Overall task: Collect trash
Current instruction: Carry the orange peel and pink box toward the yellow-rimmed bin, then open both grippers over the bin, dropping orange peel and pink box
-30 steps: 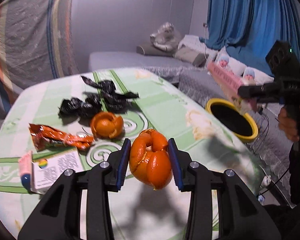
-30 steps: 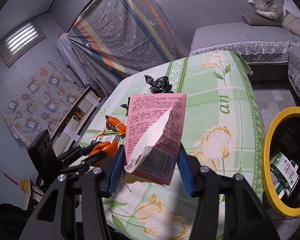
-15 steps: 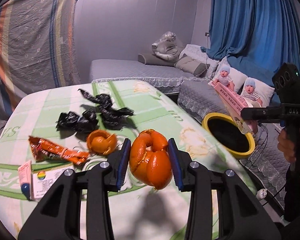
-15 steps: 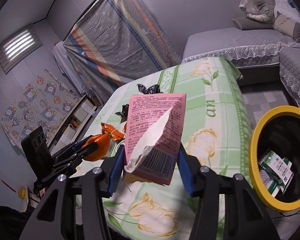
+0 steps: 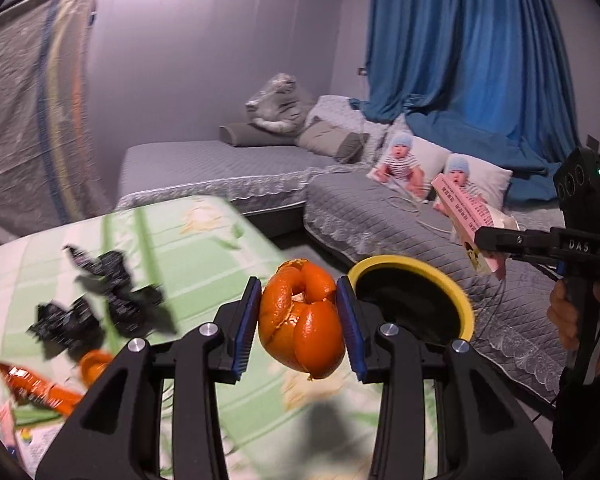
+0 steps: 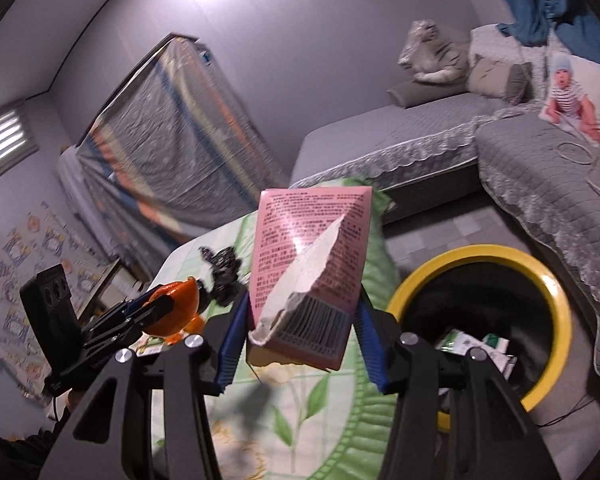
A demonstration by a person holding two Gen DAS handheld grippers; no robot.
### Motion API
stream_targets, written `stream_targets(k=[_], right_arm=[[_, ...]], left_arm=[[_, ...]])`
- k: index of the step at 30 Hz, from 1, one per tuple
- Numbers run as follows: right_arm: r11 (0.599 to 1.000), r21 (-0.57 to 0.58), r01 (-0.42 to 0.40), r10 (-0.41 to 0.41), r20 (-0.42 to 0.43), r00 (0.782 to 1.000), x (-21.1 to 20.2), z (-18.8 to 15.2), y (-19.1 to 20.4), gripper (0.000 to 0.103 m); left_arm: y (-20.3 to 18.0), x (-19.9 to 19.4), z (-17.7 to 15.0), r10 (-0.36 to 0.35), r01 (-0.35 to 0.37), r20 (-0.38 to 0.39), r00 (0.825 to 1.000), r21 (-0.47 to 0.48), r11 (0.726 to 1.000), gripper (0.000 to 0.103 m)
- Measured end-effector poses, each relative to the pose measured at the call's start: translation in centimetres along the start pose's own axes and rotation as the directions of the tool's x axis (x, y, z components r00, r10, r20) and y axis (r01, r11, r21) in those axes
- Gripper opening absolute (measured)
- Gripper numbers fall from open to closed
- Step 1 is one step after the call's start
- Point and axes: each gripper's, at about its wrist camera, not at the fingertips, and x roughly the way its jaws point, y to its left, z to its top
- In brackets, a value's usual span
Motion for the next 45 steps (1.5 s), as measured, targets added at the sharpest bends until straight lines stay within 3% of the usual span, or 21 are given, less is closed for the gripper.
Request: stream_targets(k=[10,17,26,35,37,42,45], right_arm=[[0.976,0.125,0.18,-0.186,0.037,0.982,-0.6,-1.0,-6.8,0.048],[0.956,0.19,0.224,-0.227,-0.003,0.974,0.7,-2.0,-10.9,0.048],[0.934,0.266,0.241,-0.233,-0.062,0.971,2.6,-3.5,-15.2,0.049],[0.908,0.33,0.256,-0.234,-0.108,0.966,3.7,-4.2,-18.1,0.052],[0.901,0.348,0.261,-0.242,-0.098,0.965,3.5,-4.3,-18.4,0.055],[0.875,0.374,0.307,-0.301,-0.076,0.951,2.5,-4.2,-19.4,0.063],[0.864,0.394,0.313,-0.316,-0.059,0.947,1.7,-4.3,-19.8,0.063]], left_arm=[[-6.2,7.9,2.1,-0.136,0.14,-0.064,0.989,0.056,0.989,0.037],[-9.6,12.9,2.1,-0.19,0.199,-0.115,0.975,0.078,0.977,0.037],[-12.3,18.8,0.9,-0.196,0.212,-0.201,0.96,0.06,0.975,0.037],[-12.8,21.7,-0.5,-0.214,0.227,-0.264,0.94,0.017,0.974,0.039],[-12.8,21.6,-0.5,-0.207,0.218,-0.257,0.944,0.015,0.976,0.044],[-11.6,20.9,-0.2,-0.199,0.195,-0.217,0.956,-0.039,0.98,0.073],[-10.5,20.1,0.1,-0.182,0.172,-0.191,0.965,-0.067,0.983,0.077]])
